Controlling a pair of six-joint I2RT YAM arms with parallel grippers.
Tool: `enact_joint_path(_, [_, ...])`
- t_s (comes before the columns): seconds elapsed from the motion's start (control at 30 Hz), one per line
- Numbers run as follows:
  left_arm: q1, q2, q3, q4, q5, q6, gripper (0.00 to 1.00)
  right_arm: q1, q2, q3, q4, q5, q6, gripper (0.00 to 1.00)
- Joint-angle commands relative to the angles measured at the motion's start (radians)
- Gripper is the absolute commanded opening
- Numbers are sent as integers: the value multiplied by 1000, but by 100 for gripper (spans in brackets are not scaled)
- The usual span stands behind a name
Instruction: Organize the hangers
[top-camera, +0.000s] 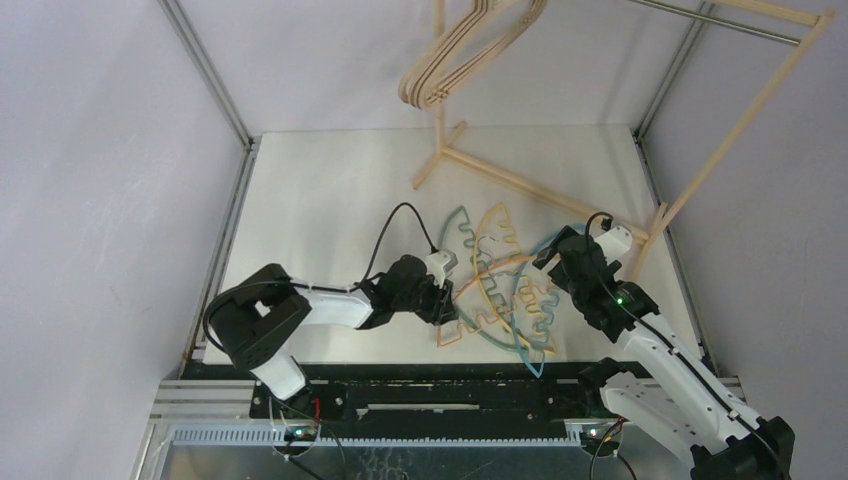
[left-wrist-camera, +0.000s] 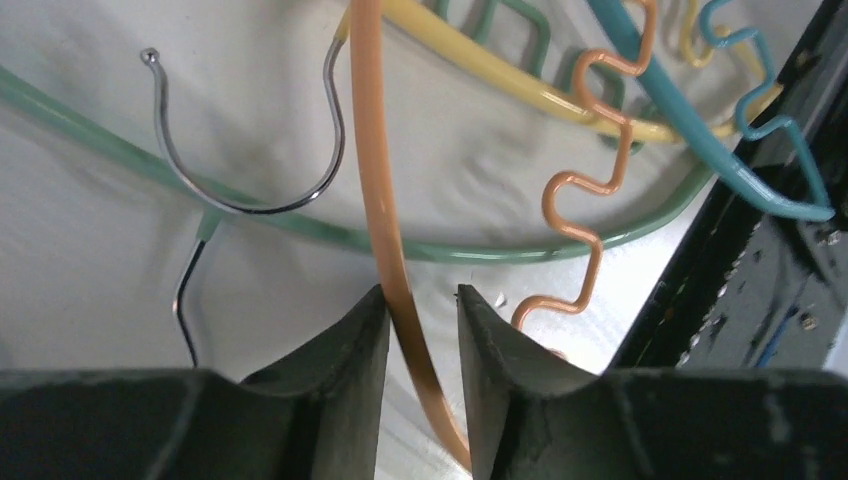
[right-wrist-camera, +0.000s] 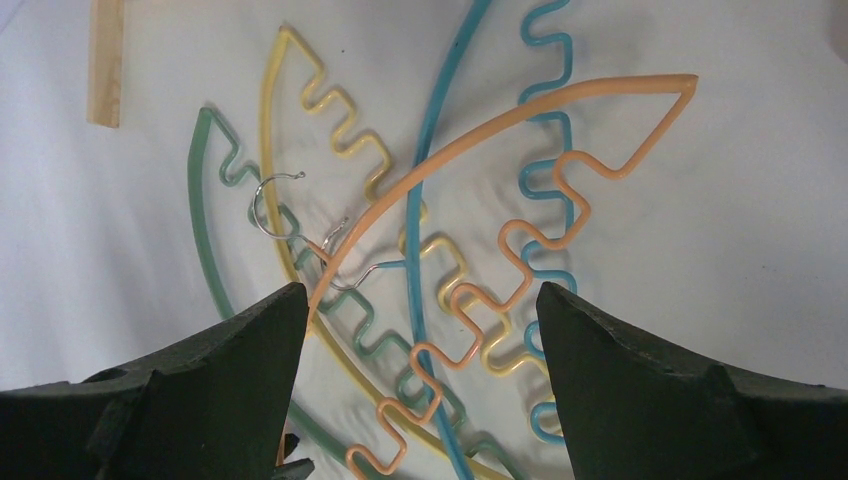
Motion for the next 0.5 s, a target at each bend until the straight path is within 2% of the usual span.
enact_joint_path(0.0, [-2,32,24,-19,7,6,23,-12,-8,4,39,-3,-21,92])
enact_joint_path(0.07, [-2,19,24,-32,-8,11,1,-15,-9,1,42,-4,-24,92])
enact_joint_path(0.33, [-2,-142,58,-199,-46,57,0,-44,-9,-3,56,-16,-45,92])
enact_joint_path(0.47, [-3,-291,85,-336,-187,94,0,-61,-24,-3,56,-18,-51,92])
